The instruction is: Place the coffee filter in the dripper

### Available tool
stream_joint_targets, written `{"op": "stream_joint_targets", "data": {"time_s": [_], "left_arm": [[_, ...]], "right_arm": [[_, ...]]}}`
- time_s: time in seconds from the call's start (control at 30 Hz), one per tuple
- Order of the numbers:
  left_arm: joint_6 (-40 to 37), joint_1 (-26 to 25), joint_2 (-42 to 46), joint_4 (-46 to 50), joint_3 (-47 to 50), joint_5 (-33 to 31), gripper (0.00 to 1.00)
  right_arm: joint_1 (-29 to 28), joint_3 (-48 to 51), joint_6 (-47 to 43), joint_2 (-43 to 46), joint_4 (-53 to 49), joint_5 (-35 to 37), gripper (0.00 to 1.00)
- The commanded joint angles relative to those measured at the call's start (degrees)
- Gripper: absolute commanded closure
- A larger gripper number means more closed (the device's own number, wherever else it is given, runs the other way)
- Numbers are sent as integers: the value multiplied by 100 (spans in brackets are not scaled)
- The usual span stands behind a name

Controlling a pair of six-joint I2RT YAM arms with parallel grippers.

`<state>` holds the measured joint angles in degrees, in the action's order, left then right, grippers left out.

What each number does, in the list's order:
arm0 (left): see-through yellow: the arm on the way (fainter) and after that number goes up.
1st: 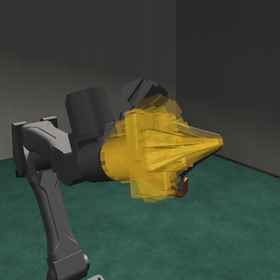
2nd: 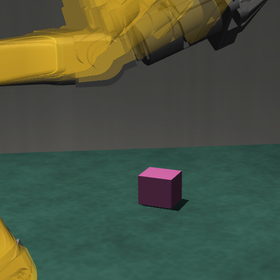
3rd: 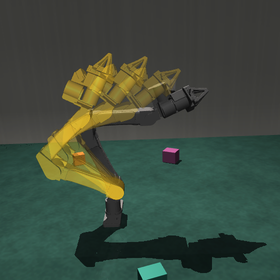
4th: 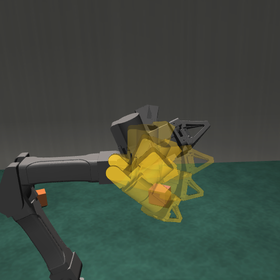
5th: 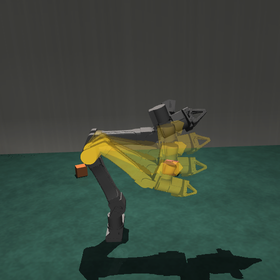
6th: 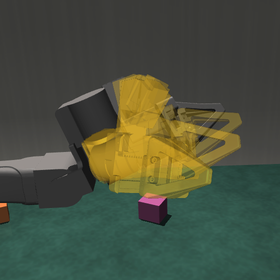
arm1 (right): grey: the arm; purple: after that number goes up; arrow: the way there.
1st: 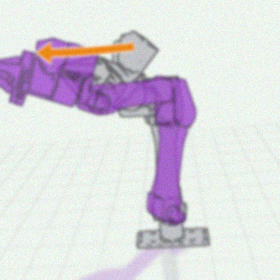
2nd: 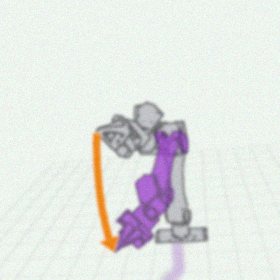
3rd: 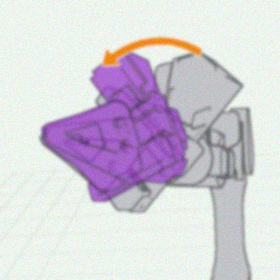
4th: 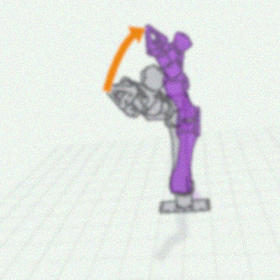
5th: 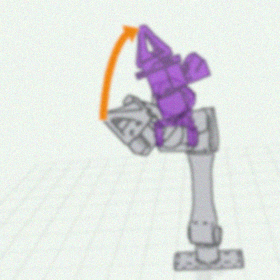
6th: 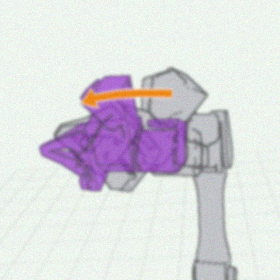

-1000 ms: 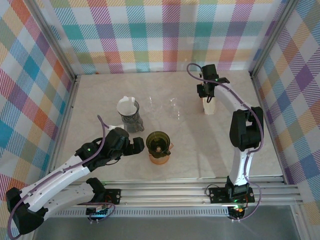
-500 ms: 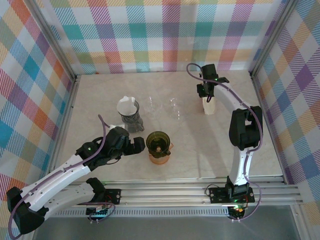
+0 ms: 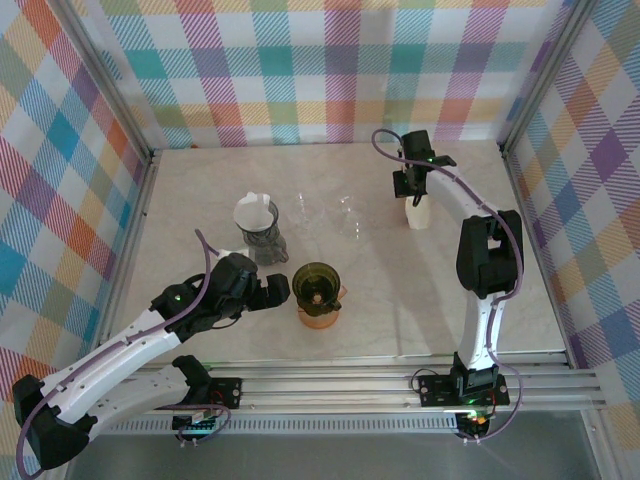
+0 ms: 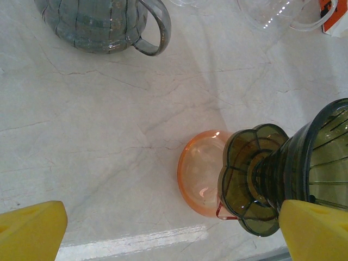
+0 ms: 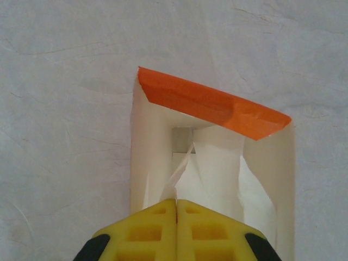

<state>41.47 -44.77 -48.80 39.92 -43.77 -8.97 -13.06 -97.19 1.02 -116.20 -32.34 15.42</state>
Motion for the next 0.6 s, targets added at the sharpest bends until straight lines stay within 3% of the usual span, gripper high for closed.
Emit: {"op": "stream_joint_targets", "data": {"time_s": [0.0, 0.27, 0.57], "left_arm": [[-20, 82, 107, -71, -107, 74, 0], [1, 79, 190, -81, -55, 115, 0], [-28, 76, 453, -40, -8, 214, 0]], "right_arm": [[40, 4, -23, 368, 30, 4, 100], [-21, 392, 91, 1248, 5, -3, 100], [-297, 1387, 367, 2928, -195, 4, 100]]}}
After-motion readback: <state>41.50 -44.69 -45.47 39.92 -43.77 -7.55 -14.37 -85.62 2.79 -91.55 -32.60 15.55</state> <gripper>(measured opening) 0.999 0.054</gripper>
